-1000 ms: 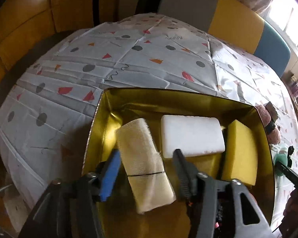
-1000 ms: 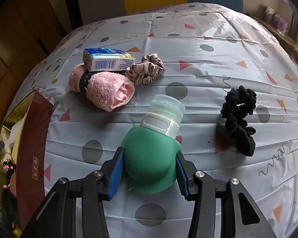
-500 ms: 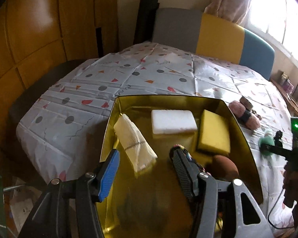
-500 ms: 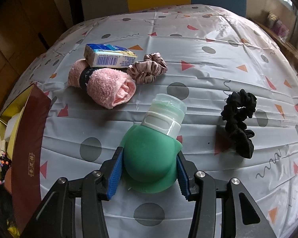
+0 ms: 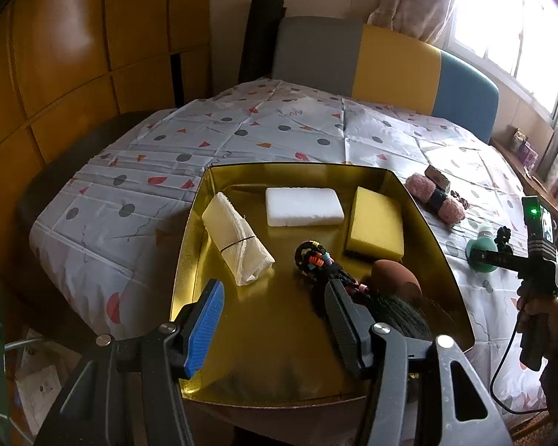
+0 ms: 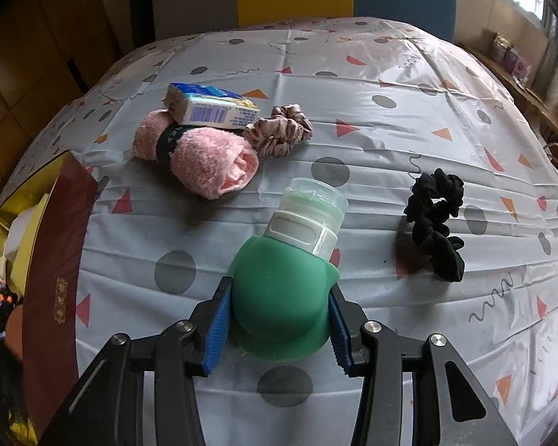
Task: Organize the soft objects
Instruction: 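Carry the green silicone bottle into the tray and open the right gripper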
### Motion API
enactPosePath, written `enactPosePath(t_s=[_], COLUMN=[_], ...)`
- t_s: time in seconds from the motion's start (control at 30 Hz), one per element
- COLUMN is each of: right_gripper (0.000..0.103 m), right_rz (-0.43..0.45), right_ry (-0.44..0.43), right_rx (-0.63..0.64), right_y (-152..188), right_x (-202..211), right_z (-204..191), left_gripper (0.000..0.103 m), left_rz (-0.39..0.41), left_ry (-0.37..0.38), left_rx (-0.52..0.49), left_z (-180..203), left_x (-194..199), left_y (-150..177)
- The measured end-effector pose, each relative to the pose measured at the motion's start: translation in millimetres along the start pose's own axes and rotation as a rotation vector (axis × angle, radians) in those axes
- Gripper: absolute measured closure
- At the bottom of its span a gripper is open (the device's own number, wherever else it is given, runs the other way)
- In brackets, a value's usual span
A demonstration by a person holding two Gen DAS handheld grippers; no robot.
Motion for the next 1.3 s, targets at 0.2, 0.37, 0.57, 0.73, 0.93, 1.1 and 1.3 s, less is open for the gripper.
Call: enactPosePath(t_s=[0.2, 0.37, 0.57, 0.73, 0.93, 1.1, 1.3], right_gripper=[0.056, 0.056, 0.056, 0.056, 0.056, 0.056, 0.056], right_rz=[0.018, 0.039, 0.083, 0.14, 0.187, 0.217, 0.229], right_ry=[0.003, -0.019, -0.064, -0.108, -0.161, -0.242, -0.331], right_rx=[0.006, 0.019, 0.026, 0.063, 0.116, 0.172, 0.302], right_y=[7, 8, 8, 1, -6, -12, -17], right_x=[9, 21, 41, 64, 84, 98, 109], right_z=[-4, -11, -24, -44, -74, -105, -160], left_gripper=[0.046, 0.046, 0.046, 0.046, 0.046, 0.046, 0.046], left_rz=[0.006, 0.009, 0.011, 0.006, 0.008, 0.012, 0.016], left_ry=[-0.001, 0.005, 0.008, 0.01, 0.009, 0.002, -0.005], left_rx=[0.002, 0.008, 0.009, 0.018, 0.023, 0.035, 0.05], left_z=[-3, -5, -7, -9, -12, -17, -23], left_x=[4, 6, 10, 11, 11, 11, 11], left_y=[0, 1, 2, 3, 4, 2, 1])
Point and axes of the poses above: each gripper's, at about its wrist camera, not at the fingertips, and x roughly against the way its jaws point, z to its right, y to its underside, the point moved 1 cm from there along -x, roughly the way its jaws point, and after that the axes turned 15 degrees about x, right-handed, at the moved point
